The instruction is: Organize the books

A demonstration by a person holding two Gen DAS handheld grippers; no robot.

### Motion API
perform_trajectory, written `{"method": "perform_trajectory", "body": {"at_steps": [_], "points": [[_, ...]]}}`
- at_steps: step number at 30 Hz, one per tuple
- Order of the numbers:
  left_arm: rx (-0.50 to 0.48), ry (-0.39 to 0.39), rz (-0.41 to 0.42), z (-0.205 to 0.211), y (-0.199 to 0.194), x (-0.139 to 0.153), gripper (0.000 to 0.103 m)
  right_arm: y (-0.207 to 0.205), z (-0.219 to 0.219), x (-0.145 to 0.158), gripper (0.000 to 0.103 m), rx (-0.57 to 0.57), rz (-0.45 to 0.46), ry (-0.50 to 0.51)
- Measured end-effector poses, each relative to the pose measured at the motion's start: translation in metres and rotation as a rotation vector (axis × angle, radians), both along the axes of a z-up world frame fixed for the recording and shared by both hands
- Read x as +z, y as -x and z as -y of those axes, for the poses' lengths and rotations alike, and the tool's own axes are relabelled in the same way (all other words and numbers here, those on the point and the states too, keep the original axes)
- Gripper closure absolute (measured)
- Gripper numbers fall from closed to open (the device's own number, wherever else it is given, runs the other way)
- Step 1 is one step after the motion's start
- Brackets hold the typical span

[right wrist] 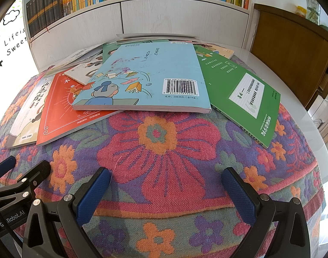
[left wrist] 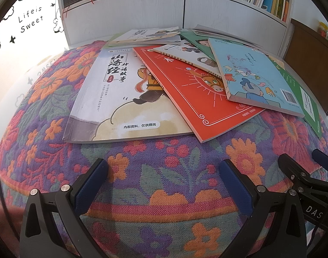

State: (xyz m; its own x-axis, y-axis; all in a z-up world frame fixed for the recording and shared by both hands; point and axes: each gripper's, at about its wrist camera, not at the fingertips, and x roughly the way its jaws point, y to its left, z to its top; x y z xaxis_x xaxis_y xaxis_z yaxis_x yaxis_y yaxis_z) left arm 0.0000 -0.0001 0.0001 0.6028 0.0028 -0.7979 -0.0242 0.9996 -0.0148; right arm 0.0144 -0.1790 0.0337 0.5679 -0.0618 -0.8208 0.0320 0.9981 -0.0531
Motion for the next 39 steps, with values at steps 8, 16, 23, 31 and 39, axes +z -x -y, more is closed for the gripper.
{"method": "perform_trajectory", "body": {"at_steps": [8,16,23,31,39], "points": [[0.0,-0.002,0.001,0.0,-0.0001,0.0005,0.0,-0.0001,-0.0001,0.0002,0.0,0.0,0.0,0.0],[-0.001,-0.005,0.001,-0.0007,-0.0012,0.0001,0.0,-0.0001,-0.0002,0.0003,0.0,0.0,0.0,0.0],[-0.001,-0.006,0.001,-0.0005,-0.0013,0.0001,0.0,-0.0002,-0.0002,0.0002,0.0,0.0,0.0,0.001],[-0.001,-0.011,0.0,-0.0002,-0.0008,0.0005,0.0,0.0022,0.0017,-0.0004,0.0,-0.039,0.002,-0.008],[0.003,-0.012,0.001,0.0025,-0.0002,-0.0005,0.0,-0.0027,0.0001,-0.0016,0.0,-0.054,0.003,-0.018]]}}
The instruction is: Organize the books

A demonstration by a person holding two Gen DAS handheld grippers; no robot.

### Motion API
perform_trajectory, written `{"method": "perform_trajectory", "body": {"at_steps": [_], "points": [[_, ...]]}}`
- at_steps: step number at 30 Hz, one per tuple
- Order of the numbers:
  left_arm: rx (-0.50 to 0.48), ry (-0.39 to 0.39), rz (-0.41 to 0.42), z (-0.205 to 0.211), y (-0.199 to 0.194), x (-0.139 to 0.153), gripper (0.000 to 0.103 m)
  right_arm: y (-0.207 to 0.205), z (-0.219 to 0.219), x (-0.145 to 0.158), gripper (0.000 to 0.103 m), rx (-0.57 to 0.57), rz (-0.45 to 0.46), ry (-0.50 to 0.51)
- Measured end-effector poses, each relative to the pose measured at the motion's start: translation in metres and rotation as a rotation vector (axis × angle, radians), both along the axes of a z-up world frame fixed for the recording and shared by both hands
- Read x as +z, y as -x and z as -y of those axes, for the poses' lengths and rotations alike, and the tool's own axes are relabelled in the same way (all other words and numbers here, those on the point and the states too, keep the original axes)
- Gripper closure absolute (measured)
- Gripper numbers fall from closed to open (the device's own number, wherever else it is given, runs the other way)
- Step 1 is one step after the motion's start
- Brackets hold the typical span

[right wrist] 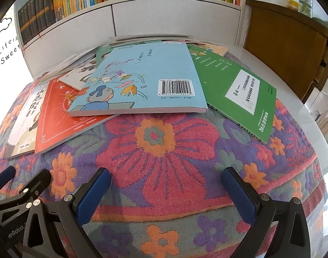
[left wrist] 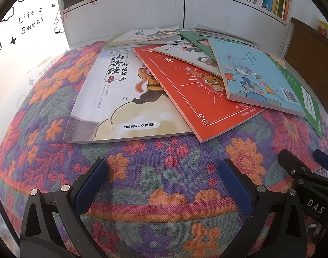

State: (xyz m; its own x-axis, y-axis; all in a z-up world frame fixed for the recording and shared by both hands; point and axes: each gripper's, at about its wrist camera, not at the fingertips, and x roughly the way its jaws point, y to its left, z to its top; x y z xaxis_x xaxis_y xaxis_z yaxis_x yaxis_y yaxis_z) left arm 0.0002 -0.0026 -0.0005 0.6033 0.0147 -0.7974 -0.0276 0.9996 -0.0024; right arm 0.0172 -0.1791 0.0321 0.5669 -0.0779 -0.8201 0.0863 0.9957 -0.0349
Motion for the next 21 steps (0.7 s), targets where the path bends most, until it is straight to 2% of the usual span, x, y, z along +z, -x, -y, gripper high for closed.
{"method": "perform_trajectory", "body": {"at_steps": [21], "points": [[0.0,0.004,0.0,0.0,-0.0001,0.0,0.0,-0.0027,0.0003,-0.0012,0.0,-0.013,0.002,0.005]]}}
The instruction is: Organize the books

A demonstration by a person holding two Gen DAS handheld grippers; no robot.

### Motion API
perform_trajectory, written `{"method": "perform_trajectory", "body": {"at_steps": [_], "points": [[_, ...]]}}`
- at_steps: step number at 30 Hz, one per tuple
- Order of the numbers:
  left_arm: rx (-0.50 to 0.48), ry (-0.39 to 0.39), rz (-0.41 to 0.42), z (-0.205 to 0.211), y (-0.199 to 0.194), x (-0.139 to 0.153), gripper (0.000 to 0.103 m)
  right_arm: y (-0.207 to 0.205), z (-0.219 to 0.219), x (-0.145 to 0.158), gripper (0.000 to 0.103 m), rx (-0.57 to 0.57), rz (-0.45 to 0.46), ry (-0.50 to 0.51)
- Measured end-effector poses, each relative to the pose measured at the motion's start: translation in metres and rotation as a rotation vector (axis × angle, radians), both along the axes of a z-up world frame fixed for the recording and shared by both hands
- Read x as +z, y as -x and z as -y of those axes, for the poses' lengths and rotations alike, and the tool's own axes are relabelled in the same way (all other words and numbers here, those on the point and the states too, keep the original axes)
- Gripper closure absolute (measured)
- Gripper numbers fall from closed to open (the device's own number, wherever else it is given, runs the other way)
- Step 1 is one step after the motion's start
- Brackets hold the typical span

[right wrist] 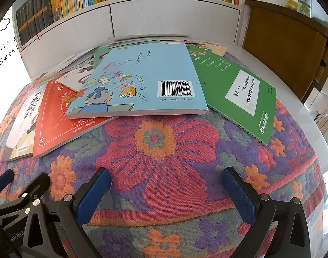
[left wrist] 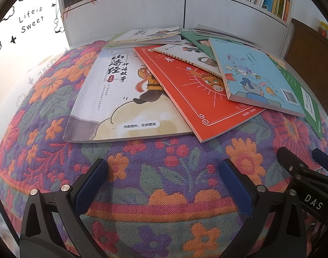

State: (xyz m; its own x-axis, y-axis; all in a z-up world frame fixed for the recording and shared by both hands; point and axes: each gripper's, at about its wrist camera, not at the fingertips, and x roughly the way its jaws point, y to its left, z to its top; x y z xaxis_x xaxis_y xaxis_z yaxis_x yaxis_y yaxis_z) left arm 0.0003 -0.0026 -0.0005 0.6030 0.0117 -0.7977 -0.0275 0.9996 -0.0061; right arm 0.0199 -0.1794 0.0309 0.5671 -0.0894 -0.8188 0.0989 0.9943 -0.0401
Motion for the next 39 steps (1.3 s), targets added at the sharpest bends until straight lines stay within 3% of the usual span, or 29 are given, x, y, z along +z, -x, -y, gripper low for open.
{"method": "perform_trajectory", "body": {"at_steps": [11,26,29,30,32,35,37,39], "points": [[0.0,0.0,0.0,0.0,0.0,0.0,0.0,0.001,0.002,0.001,0.0,0.001,0.007,-0.019],[-0.006,0.001,0.001,-0.001,0.001,0.0,0.0,0.009,0.016,0.009,0.0,0.027,0.061,-0.154],[-0.059,-0.006,-0.026,-0.001,-0.001,0.003,0.0,0.01,0.017,0.014,0.011,0.061,0.043,-0.165],[-0.099,-0.008,-0.059,-0.001,-0.003,0.005,0.0,0.01,0.018,0.017,0.017,0.079,0.036,-0.187],[-0.138,-0.026,-0.118,-0.004,-0.009,0.013,0.0,0.007,0.025,0.027,0.018,0.12,0.006,-0.255],[-0.104,-0.065,-0.053,-0.011,-0.012,0.044,0.001,0.002,0.041,0.053,0.018,0.138,0.043,-0.25],[-0.133,-0.079,-0.02,-0.009,-0.02,0.062,0.001,-0.007,0.053,0.076,0.018,0.145,0.089,-0.172],[-0.147,-0.08,0.01,-0.003,-0.035,0.08,0.001,-0.02,0.064,0.085,0.018,0.161,0.088,-0.167]]}}
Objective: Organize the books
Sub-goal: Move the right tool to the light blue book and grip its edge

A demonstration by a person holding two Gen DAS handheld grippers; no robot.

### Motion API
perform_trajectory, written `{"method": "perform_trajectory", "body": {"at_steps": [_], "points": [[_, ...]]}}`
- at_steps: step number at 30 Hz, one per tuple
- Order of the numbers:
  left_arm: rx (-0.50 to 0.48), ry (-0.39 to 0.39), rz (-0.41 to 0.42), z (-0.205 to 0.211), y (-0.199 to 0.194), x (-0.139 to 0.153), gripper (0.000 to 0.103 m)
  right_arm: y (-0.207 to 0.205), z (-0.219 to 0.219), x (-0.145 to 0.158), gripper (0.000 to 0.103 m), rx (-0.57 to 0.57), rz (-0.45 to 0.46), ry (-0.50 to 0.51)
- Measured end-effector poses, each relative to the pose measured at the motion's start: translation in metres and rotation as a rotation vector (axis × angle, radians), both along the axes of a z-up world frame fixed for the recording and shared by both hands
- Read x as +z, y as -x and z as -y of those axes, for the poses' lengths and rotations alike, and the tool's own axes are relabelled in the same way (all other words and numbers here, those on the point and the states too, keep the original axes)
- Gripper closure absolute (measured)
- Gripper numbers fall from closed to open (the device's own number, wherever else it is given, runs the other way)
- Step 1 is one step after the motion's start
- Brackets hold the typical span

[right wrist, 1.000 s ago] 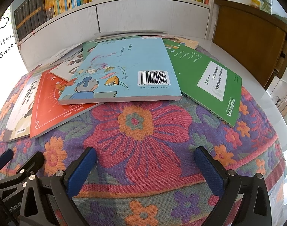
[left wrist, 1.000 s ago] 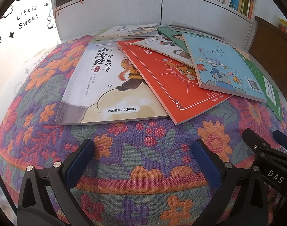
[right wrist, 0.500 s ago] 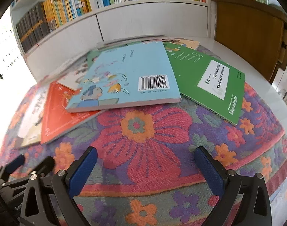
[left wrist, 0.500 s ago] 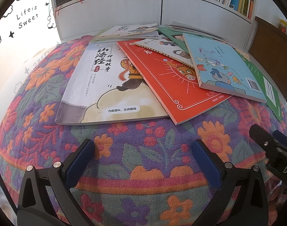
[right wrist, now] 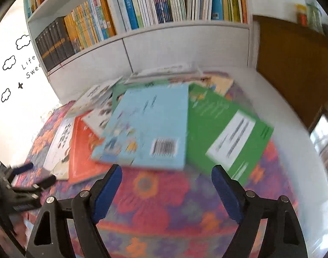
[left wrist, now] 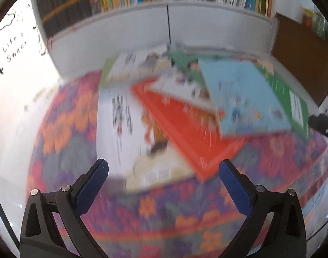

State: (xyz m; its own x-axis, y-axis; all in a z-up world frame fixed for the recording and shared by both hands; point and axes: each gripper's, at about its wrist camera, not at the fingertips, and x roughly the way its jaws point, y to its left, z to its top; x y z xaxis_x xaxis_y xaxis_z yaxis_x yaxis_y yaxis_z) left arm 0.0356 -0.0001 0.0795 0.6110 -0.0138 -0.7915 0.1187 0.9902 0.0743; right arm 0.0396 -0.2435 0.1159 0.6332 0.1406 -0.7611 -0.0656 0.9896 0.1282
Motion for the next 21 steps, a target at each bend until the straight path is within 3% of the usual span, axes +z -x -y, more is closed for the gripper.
{"method": "perform_trajectory", "body": {"at_steps": [3,5,6,9,16,19,21], "points": [[-0.06,0.02,0.064,0.022,-0.022,0.011,0.001,-0.031,0.023,-0.009,0.02,-0.024,-0.068,-0.098],[-0.101,-0.006,0.087,0.041,-0.037,0.006,0.001,-0.044,0.038,-0.031,0.036,-0.046,-0.139,-0.218],[-0.113,-0.007,0.075,0.047,-0.043,0.001,0.001,-0.047,0.038,-0.039,0.044,-0.042,-0.162,-0.25],[-0.16,0.07,0.03,0.06,-0.054,-0.018,0.001,-0.052,0.042,-0.069,0.046,-0.014,-0.271,-0.368],[-0.245,0.119,0.003,0.075,-0.06,-0.048,0.001,-0.056,0.048,-0.077,0.047,0.0,-0.216,-0.465],[-0.285,0.194,-0.052,0.076,-0.062,-0.057,0.001,-0.056,0.051,-0.078,0.047,0.004,-0.192,-0.519],[-0.288,0.187,-0.036,0.077,-0.061,-0.059,0.001,-0.057,0.051,-0.08,0.046,0.006,-0.18,-0.537]]}}
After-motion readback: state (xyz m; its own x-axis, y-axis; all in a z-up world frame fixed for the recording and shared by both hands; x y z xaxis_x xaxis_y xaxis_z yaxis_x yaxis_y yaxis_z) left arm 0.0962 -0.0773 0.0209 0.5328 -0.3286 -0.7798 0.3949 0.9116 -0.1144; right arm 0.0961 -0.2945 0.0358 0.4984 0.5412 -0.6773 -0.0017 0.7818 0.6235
